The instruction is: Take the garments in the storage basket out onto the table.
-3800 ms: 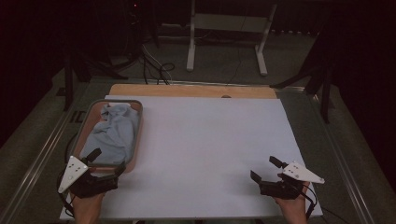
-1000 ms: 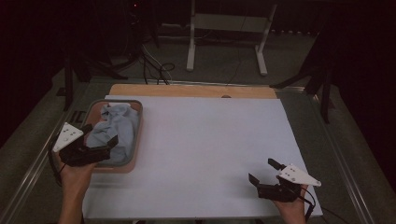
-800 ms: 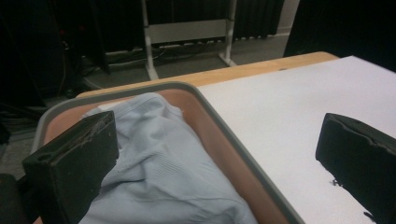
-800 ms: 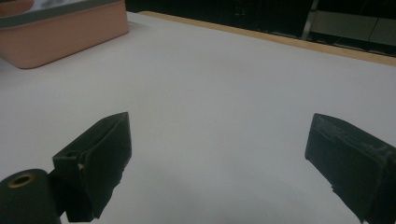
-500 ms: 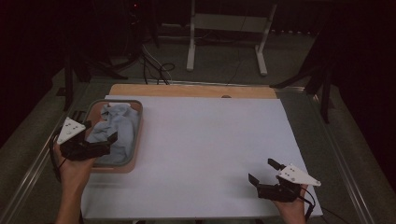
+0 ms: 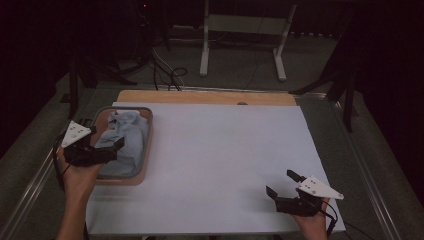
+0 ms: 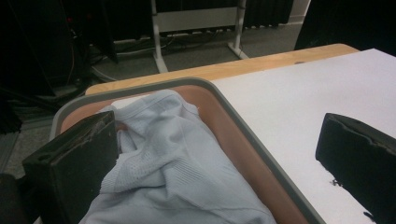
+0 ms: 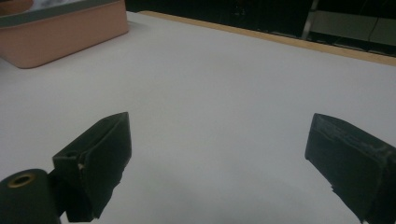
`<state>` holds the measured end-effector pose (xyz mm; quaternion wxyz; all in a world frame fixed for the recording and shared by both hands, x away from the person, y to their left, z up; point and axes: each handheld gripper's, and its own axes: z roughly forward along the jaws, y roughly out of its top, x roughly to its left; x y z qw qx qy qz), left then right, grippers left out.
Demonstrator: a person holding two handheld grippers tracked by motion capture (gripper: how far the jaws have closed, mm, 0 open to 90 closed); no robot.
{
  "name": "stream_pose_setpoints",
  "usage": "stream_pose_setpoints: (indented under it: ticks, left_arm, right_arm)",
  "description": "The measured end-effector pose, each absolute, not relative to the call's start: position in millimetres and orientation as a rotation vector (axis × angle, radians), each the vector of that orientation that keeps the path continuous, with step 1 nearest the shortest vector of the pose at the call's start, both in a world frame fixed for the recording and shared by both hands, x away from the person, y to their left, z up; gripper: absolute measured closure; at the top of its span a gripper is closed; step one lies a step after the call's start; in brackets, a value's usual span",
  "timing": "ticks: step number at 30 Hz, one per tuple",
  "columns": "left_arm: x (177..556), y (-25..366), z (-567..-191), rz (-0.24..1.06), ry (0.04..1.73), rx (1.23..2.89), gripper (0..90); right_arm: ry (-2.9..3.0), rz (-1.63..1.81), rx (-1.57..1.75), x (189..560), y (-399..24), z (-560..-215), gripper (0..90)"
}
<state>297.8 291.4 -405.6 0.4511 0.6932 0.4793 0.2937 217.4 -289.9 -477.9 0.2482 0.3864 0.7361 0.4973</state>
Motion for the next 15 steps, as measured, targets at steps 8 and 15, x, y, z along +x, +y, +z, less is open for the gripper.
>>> stream_pose_setpoints:
  ticks: [8, 15]
  left_arm:
    - [304, 293, -405, 0.726, 1.202, 1.725, 0.3]
    - [309, 294, -406, 0.719, 1.222, 1.732, 0.3]
  right_arm:
    - [2.006, 1.357, 1.052, 218, -290, -478, 7.2]
    - [2.007, 1.359, 1.054, 218, -289, -478, 7.2]
